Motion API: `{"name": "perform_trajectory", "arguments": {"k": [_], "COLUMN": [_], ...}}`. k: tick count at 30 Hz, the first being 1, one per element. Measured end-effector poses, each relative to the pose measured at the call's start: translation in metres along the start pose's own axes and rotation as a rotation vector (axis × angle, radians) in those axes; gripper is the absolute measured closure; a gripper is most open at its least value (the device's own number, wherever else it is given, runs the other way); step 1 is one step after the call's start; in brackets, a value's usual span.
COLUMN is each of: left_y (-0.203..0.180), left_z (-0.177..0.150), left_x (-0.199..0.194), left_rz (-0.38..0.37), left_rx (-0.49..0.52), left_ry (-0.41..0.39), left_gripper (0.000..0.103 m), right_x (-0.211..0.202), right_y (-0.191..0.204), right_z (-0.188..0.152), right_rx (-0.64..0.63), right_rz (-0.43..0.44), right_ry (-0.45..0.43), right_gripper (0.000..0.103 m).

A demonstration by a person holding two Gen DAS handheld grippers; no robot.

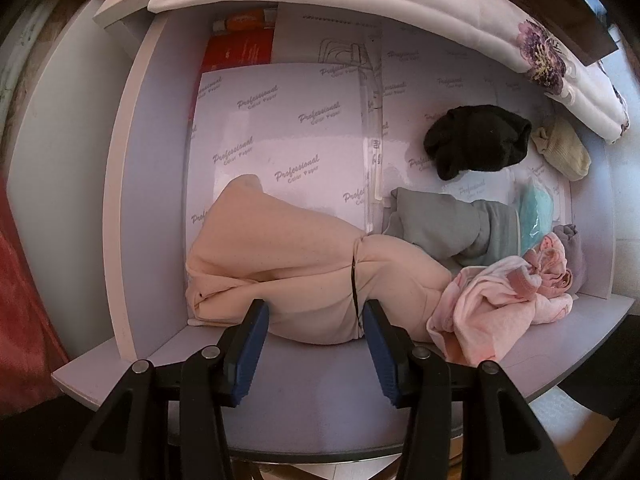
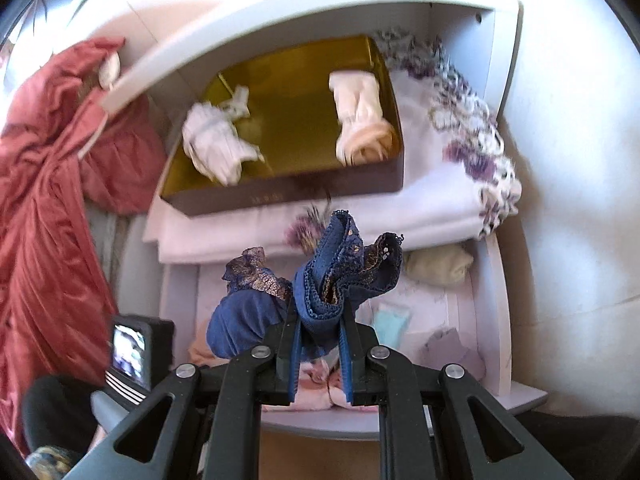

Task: Organize soft objects
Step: 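Lift the navy cloth out of the drawer toward the gold tray with the right tool, then lower the navy cloth into the gold tray and open the right tool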

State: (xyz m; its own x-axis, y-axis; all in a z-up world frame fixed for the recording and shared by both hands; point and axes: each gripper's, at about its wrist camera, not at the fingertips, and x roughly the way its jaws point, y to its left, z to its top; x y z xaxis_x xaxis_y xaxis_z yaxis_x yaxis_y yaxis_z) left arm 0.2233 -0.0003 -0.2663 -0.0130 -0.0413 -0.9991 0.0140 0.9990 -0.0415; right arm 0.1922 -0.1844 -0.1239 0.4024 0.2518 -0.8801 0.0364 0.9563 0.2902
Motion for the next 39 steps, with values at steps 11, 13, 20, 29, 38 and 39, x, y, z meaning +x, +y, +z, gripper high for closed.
{"name": "perform_trajectory", "arguments": {"k": [11,13,20,29,38,39], "left_y": [-0.008,-0.009,-0.01,-0.008,-0.008,-0.009], "left_z": [0.001,0.001,0.001,0.004,0.009,0.009], "left_x": [-0.003,-0.003,-0.006,-0.001,0.001,0.001], "left_rz": [0.01,0.012,0.016,0.015,0.02,0.02], "left_rx": [0.013,0.017,0.019,0.016,0.016,0.015], "left_ry": [0.001,0.002,0.009,0.017,0.019,0.019], "left_gripper": [0.053,0.053,0.053,0.053,0.053,0.053], "right_x": [-0.011,-0.008,0.027,0.08,0.124,0.128], "right_y": [0.029,0.03,0.042,0.051,0.068,0.069], "right_z": [0.071,0.086,0.123,0.157,0.171,0.171], "right_rx": [-0.002,0.02,0.083,0.113,-0.015,-0.031], "right_rz": [-0.01,-0.019,-0.092,-0.181,-0.229,-0.233], "right_ry": [-0.169,-0.202,-0.259,-0.28,-0.235,-0.224], "right_gripper": [0.087,0.087,0.087,0.087,0.086,0.086]}}
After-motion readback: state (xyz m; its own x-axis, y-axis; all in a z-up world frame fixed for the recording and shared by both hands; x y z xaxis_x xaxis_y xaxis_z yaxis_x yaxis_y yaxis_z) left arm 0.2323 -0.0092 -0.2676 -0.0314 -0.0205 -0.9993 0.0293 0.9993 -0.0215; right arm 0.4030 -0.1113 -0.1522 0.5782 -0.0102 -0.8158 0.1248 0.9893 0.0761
